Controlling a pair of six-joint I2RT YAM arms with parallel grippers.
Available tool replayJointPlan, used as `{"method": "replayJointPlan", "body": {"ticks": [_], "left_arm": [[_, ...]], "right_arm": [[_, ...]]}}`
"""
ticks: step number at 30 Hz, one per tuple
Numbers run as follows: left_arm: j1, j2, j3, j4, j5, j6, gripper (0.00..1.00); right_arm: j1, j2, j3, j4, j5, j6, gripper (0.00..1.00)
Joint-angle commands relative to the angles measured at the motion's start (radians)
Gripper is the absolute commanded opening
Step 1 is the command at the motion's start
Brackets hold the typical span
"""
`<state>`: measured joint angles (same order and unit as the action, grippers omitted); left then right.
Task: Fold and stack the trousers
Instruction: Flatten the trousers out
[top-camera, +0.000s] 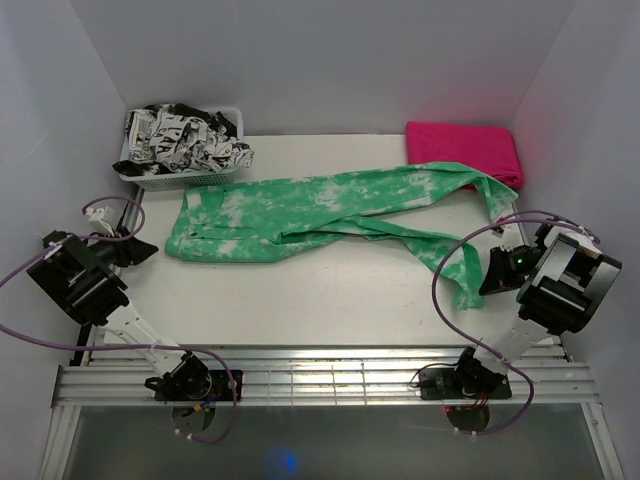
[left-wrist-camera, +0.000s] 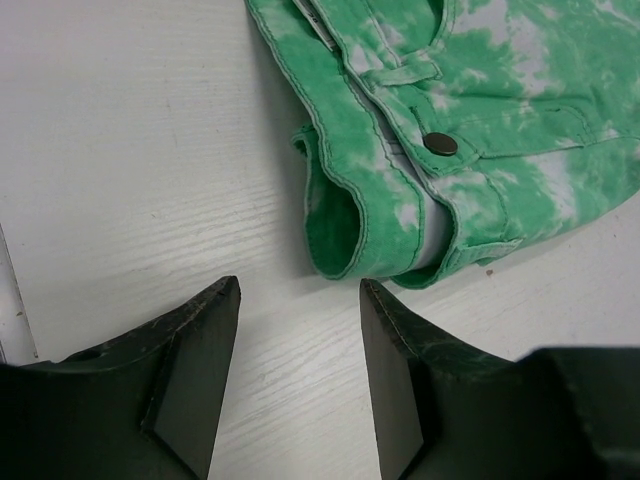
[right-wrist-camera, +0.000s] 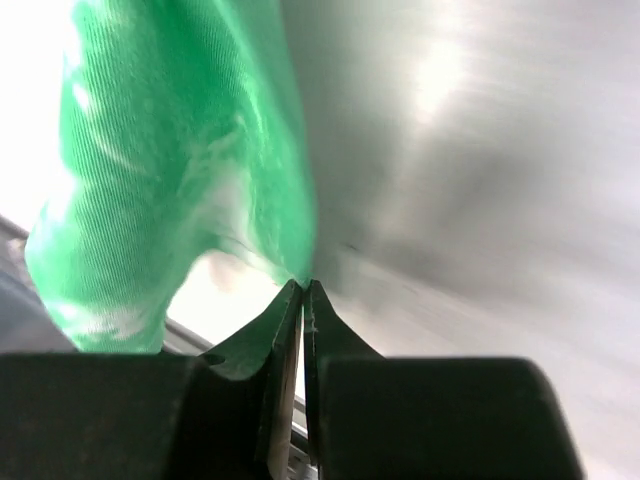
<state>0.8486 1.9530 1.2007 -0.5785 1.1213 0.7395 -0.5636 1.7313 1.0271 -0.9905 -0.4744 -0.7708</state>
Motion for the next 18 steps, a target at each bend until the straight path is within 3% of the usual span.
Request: {"method": "replayJointPlan", "body": {"ticks": [1, 8, 18], "left_arm": [[0.007, 0.018, 0.063, -0.099, 0.021, 0.119, 0.62], [-0.039, 0.043, 0.046, -0.167, 0.032, 0.227, 0.67], [-0.143, 0.087, 0.051, -0.035, 0.087, 0.155, 0.69]], "right_arm": [[-0.051, -0.085, 0.111, -0.078, 0.078, -0.08, 0.08], [-0.076, -0.128, 0.22, -0.106, 0.223, -0.166, 0.08], [-0.079, -0.102, 0.369, -0.161, 0.292, -0.209, 0.08]]}}
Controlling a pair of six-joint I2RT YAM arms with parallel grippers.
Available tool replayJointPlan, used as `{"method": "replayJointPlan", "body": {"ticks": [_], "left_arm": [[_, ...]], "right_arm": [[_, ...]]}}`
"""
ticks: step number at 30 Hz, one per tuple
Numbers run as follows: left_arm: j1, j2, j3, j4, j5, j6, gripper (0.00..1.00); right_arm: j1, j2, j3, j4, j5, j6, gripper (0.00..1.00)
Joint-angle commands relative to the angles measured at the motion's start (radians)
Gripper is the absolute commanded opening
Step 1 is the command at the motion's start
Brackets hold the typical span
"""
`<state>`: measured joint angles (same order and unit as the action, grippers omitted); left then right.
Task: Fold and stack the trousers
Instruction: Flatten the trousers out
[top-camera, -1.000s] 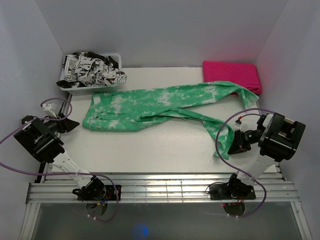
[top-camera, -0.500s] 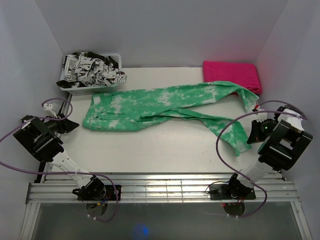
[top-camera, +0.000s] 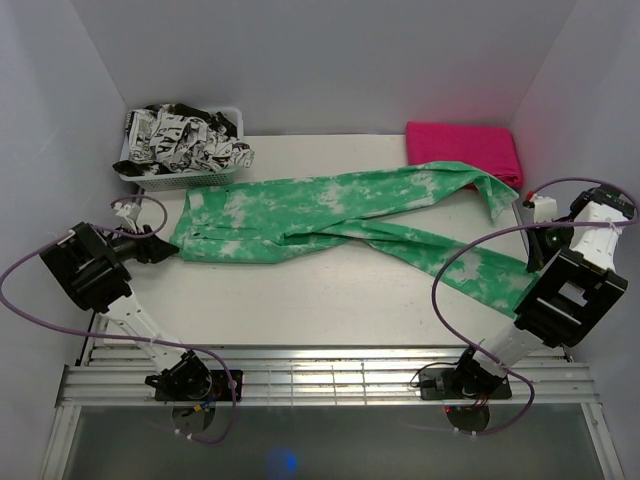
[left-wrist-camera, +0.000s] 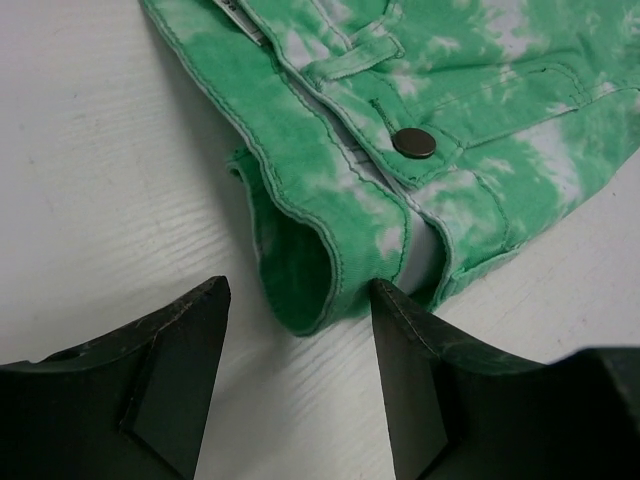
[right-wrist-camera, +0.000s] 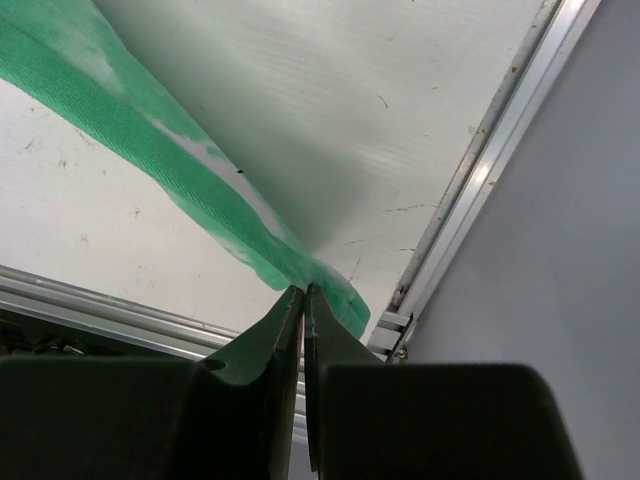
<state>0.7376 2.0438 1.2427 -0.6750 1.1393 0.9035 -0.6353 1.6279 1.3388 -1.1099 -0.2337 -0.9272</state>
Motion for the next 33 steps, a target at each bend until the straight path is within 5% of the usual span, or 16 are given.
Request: {"method": "replayJointPlan", "body": {"ticks": [1, 4, 8, 13, 17, 22, 33], "left_arm": [[-0.043, 0.003, 0.014, 0.064, 0.076, -0.018, 0.69], [-0.069, 0.003, 0.023, 0.075, 0.112, -0.049, 0.68], [-0.081, -0.039, 0.031, -0.004, 0.14, 0.017, 0.38], [-0.026, -0.068, 0.113, -0.37, 0.175, 0.204, 0.0], [0.081, -0.059, 0.265, -0.677, 0.18, 0.362, 0.0], [0.121, -0.099, 0.419, -0.727, 0.119, 0.23, 0.0], [-0.202, 0.076, 0.454, -0.203, -0.26, -0.463, 0.0]], "right_arm": [[-0.007, 0.007, 0.074, -0.056, 0.054, -0.055, 0.08], [-0.007, 0.013, 0.092, -0.067, 0.057, -0.058, 0.08], [-0.007, 0.015, 0.112, -0.065, 0.068, -0.062, 0.08], [-0.007, 0.03, 0.151, -0.065, 0.099, -0.081, 0.08], [-0.012, 0.035, 0.206, -0.059, 0.14, -0.127, 0.08], [-0.012, 0.075, 0.27, -0.048, 0.197, -0.185, 0.08], [0.204, 0.421, 0.332, -0.021, 0.327, -0.012, 0.08]]}}
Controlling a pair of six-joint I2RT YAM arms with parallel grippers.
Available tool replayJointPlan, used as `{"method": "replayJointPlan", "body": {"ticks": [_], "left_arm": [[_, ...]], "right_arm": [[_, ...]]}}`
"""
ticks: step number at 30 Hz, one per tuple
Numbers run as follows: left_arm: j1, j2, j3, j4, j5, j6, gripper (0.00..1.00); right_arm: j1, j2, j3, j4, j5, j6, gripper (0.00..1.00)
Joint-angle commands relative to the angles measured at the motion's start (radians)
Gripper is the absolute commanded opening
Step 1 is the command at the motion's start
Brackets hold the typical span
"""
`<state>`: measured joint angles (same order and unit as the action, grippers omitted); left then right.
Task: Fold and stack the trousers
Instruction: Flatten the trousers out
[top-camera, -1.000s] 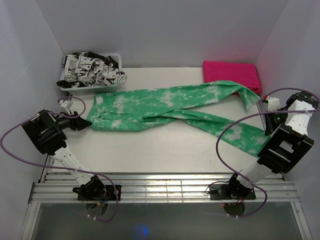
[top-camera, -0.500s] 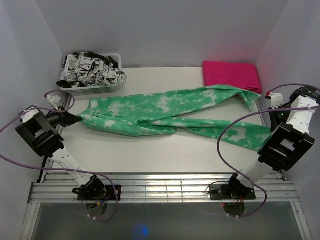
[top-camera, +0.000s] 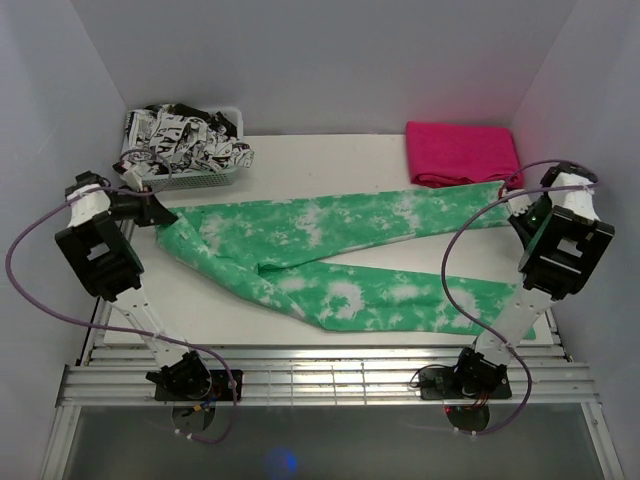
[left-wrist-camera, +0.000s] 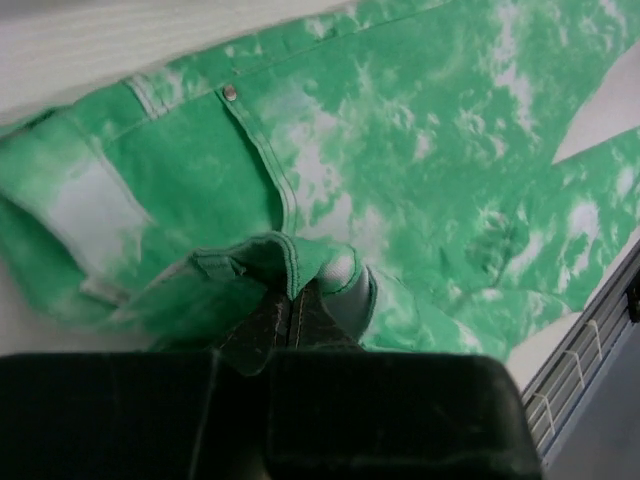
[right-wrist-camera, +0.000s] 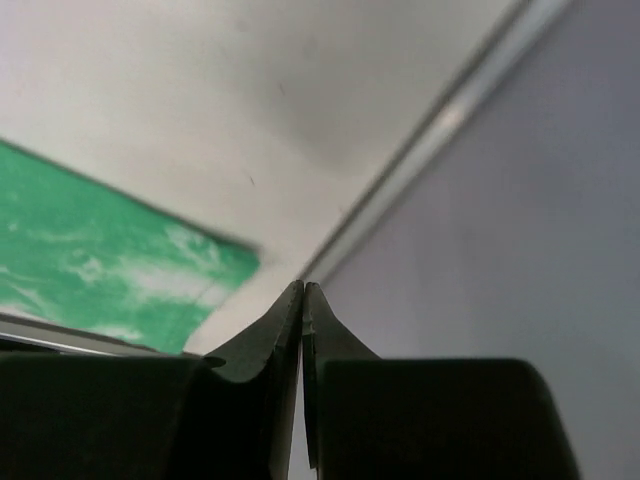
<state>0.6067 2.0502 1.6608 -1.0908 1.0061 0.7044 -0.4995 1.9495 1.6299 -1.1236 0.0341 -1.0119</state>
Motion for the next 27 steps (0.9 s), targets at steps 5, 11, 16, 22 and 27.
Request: {"method": "replayJointPlan", "body": {"ticks": [5, 11, 16, 22, 27], "left_arm": [[-0.102, 0.157, 0.111, 0.262, -0.178, -0.368, 0.09], [-0.102, 0.056, 0.039, 0.262, -0.189, -0.31, 0.45], [-0.101, -0.077, -0.041, 0.23, -0.153, -0.211, 0.6], [-0.097, -0.188, -0.128, 0.097, -0.17, 0.172, 0.61], [-0.088, -0.272, -0.232, -0.052, -0.149, 0.438, 0.62]], "right_arm": [[0.092, 0.14, 0.119, -0.05, 0.023, 0.102, 0.12], [0.018, -0.187, -0.129, 0.025, -0.077, -0.226, 0.57], [-0.056, -0.431, -0.408, 0.11, -0.08, -0.533, 0.64], [-0.063, -0.648, -0.778, 0.283, -0.071, -0.78, 0.64], [-0.063, -0.738, -0.93, 0.355, -0.135, -0.911, 0.65]]}}
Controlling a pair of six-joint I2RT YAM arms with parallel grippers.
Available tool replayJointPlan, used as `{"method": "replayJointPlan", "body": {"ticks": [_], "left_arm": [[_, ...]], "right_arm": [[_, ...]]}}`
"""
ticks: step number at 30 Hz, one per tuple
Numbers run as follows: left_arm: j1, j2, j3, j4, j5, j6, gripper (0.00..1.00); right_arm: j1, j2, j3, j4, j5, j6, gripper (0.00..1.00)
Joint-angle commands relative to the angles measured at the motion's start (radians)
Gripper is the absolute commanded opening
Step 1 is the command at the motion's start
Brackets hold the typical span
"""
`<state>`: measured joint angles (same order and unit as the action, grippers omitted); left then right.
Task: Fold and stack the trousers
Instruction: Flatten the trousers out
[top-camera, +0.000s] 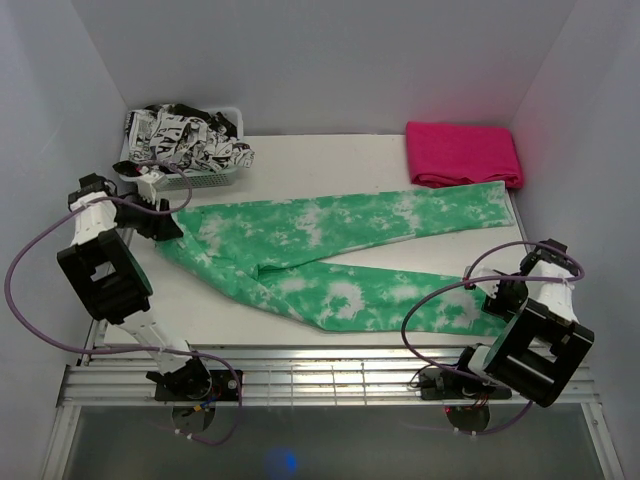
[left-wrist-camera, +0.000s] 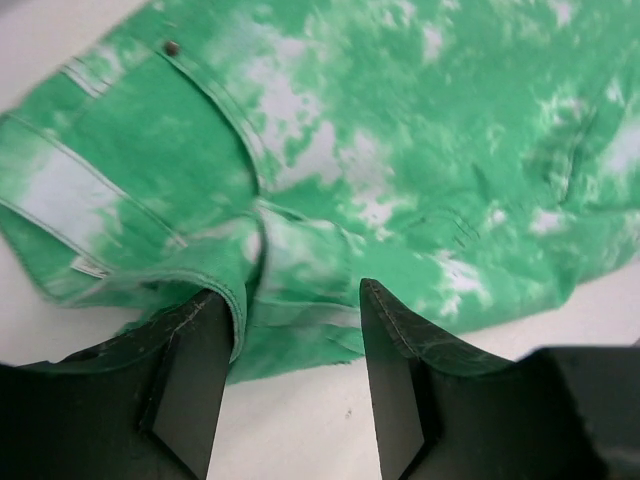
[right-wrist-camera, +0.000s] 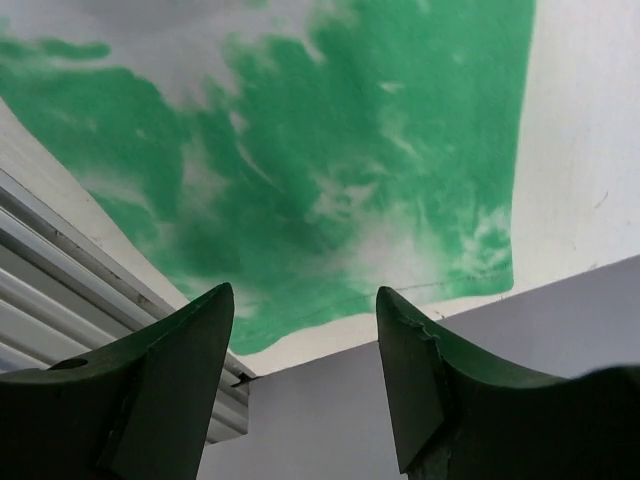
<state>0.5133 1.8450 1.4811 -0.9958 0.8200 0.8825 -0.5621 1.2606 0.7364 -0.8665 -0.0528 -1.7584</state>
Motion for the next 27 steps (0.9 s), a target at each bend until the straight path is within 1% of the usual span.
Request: {"method": "replayJointPlan", "body": {"ticks": [1, 2, 4, 5, 8, 9, 10, 11, 14, 18, 20, 24, 25, 27], "left_arm": [[0.005, -0.081, -0.067, -0.165, 0.057, 0.307, 0.62], [0.005, -0.093, -0.08, -0.2, 0.065, 0.402, 0.63], [0.005, -0.127, -0.119, -0.225, 0.067, 0.491, 0.63], [0.007, -0.139, -0.134, -0.234, 0.059, 0.568, 0.63], [0.014, -0.191, -0.192, -0.248, 0.047, 0.663, 0.63], [0.014, -0.204, -0.206, -0.248, 0.041, 0.727, 0.63], [0.014, -0.234, -0.234, -0.238, 0.038, 0.733, 0.63], [0.014, -0.246, -0.245, -0.201, 0.031, 0.728, 0.64], [0.024, -0.288, -0.263, -0.173, 0.031, 0.736, 0.64], [0.045, -0.332, -0.263, -0.135, 0.096, 0.713, 0.66], [0.053, -0.351, -0.266, -0.115, 0.11, 0.698, 0.66], [0.068, -0.333, -0.249, -0.11, 0.12, 0.667, 0.67], [0.092, -0.32, -0.236, -0.11, 0.145, 0.655, 0.67], [0.12, -0.273, -0.168, -0.131, 0.182, 0.618, 0.67]], "right_arm": [[0.001, -0.055, -0.051, 0.103, -0.053, -0.177, 0.65], [0.001, -0.059, -0.069, 0.095, -0.064, -0.193, 0.65], [0.001, -0.075, -0.08, 0.083, -0.064, -0.234, 0.65], [0.001, -0.081, -0.089, 0.078, -0.056, -0.246, 0.65], [-0.002, -0.099, -0.106, 0.067, -0.038, -0.289, 0.65], [-0.002, -0.112, -0.124, 0.067, -0.033, -0.303, 0.65], [-0.002, -0.118, -0.133, 0.069, -0.029, -0.317, 0.65], [-0.002, -0.131, -0.141, 0.07, -0.021, -0.341, 0.65], [-0.007, -0.159, -0.158, 0.069, -0.006, -0.381, 0.64], [-0.022, -0.178, -0.172, 0.075, 0.025, -0.449, 0.64], [-0.036, -0.185, -0.187, 0.133, 0.03, -0.467, 0.64], [-0.076, -0.149, -0.186, 0.205, 0.048, -0.521, 0.62], [-0.096, -0.136, -0.178, 0.207, 0.048, -0.526, 0.61], [-0.119, -0.11, -0.158, 0.202, 0.05, -0.539, 0.6]]}}
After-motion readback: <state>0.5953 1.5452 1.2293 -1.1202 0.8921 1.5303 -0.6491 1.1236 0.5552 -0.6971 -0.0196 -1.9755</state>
